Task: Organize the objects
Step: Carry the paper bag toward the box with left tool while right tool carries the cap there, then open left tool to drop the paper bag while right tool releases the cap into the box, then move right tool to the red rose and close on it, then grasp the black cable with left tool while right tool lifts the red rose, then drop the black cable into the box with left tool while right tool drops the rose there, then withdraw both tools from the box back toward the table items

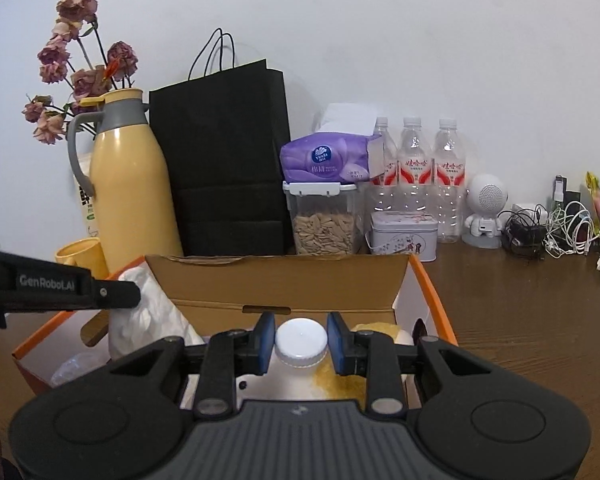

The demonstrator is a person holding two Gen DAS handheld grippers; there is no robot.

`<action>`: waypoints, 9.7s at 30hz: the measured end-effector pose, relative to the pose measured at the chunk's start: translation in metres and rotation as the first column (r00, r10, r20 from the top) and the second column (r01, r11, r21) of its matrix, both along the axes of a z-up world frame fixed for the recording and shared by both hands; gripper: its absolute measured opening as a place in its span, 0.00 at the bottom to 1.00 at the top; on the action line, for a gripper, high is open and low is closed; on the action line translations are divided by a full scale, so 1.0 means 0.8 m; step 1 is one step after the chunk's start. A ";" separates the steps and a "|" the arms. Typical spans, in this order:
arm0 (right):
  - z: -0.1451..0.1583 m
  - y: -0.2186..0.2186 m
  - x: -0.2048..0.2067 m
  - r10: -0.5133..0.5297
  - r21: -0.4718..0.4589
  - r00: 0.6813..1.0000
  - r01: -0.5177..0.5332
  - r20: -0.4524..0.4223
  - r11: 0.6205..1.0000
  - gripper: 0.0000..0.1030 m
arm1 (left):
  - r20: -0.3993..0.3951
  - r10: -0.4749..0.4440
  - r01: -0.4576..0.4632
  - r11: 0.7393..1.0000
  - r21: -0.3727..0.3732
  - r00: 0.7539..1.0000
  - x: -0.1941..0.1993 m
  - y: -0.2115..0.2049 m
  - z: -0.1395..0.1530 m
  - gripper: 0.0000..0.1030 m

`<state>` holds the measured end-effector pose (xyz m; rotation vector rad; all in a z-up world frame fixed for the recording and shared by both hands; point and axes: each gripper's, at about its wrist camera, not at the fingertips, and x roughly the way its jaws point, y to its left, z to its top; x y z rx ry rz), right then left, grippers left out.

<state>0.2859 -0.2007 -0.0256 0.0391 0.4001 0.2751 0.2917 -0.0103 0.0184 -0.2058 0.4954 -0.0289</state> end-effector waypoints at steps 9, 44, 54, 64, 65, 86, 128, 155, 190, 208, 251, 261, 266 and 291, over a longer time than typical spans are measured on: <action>0.002 0.005 -0.009 0.002 -0.028 1.000 -0.001 0.017 1.000 0.57 | 0.033 0.054 -0.057 0.992 0.112 0.998 -0.012 -0.018 0.001 0.25; 0.016 0.002 -0.054 -0.011 -0.078 0.998 0.016 0.063 0.997 1.00 | 0.193 0.053 -0.085 0.983 0.161 0.980 -0.087 -0.017 0.009 1.00; 0.015 -0.012 -0.101 0.016 -0.108 0.997 -0.008 0.076 0.994 1.00 | 0.196 0.025 -0.061 0.982 0.180 0.980 -0.140 -0.003 -0.003 1.00; 0.000 -0.034 -0.150 0.046 -0.130 0.999 -0.046 0.000 0.990 1.00 | 0.143 0.046 -0.071 0.982 0.175 0.989 -0.195 0.028 -0.011 1.00; -0.003 -0.037 -0.154 0.045 -0.132 0.999 -0.047 -0.014 0.990 1.00 | 0.137 0.051 -0.075 0.982 0.176 0.989 -0.198 0.030 -0.012 1.00; -0.040 -0.075 -0.161 0.031 -0.080 0.982 -0.047 -0.187 0.996 0.85 | 0.072 0.076 -0.087 0.982 0.168 0.995 -0.243 0.039 -0.022 1.00; -0.038 -0.074 -0.174 0.014 -0.056 0.999 -0.016 -0.038 0.998 0.33 | -0.108 0.057 -0.034 0.980 0.198 0.993 -0.165 0.019 -0.036 1.00; -0.037 -0.075 -0.175 0.029 -0.040 0.999 -0.030 -0.024 0.999 0.33 | -0.219 0.054 -0.032 0.994 0.104 0.974 -0.104 0.026 -0.070 0.56; 0.056 0.020 -0.092 0.119 -0.069 0.981 -0.110 0.150 0.992 0.33 | 0.168 0.024 -0.034 0.998 0.057 0.985 -0.100 -0.012 0.054 0.56; 0.005 0.034 -0.033 0.060 -0.055 0.998 -0.059 0.032 0.997 0.37 | 0.019 0.094 -0.095 0.991 0.098 0.995 -0.039 -0.008 -0.007 0.62; 0.020 0.002 -0.098 0.060 -0.105 0.995 -0.051 0.079 0.993 1.00 | 0.137 0.030 -0.046 0.992 0.114 0.990 -0.113 -0.012 0.011 1.00; 0.001 -0.023 -0.127 0.052 -0.136 0.998 -0.046 0.041 0.990 1.00 | 0.097 0.014 -0.031 0.985 0.172 0.995 -0.148 -0.007 -0.011 1.00; -0.011 -0.034 -0.142 0.044 -0.150 0.999 -0.042 0.011 0.988 1.00 | 0.064 0.033 -0.044 0.985 0.170 0.997 -0.162 0.006 -0.025 1.00; -0.042 -0.044 -0.139 0.046 -0.097 0.993 -0.056 -0.107 0.994 0.83 | -0.008 0.065 -0.063 0.989 0.137 0.998 -0.164 0.025 -0.048 1.00</action>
